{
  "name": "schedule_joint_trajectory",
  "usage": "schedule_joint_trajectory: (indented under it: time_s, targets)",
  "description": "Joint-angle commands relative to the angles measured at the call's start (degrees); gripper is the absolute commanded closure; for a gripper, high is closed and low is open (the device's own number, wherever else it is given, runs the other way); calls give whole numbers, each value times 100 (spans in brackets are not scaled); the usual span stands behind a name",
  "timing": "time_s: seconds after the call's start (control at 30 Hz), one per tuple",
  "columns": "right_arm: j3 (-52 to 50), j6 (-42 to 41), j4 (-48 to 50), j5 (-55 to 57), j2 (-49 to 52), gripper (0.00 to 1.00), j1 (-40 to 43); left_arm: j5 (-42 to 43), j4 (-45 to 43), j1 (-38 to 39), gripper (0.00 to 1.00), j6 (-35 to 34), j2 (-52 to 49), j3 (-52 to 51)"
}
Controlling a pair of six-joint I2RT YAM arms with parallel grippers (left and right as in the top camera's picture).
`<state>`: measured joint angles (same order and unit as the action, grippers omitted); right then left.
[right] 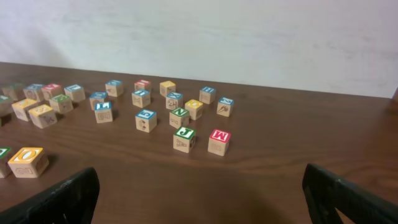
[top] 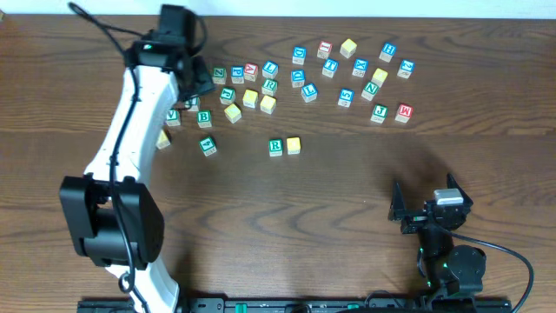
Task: Spell out ROBOT
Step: 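Move the left gripper to the green B block and lower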
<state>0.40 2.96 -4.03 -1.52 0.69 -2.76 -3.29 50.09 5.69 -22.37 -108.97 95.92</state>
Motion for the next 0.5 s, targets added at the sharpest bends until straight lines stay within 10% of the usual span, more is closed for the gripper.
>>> schedule_joint_trajectory:
  time_s: [0.0, 0.47]
  targets:
    - [-9, -76, -24, -13, -31, 1, -33, 133, -219, 4, 37, 461, -79, -496]
    - [-9, -76, -24, -13, -31, 1, -33, 133, -1193, 79, 26, 505, -763, -1113]
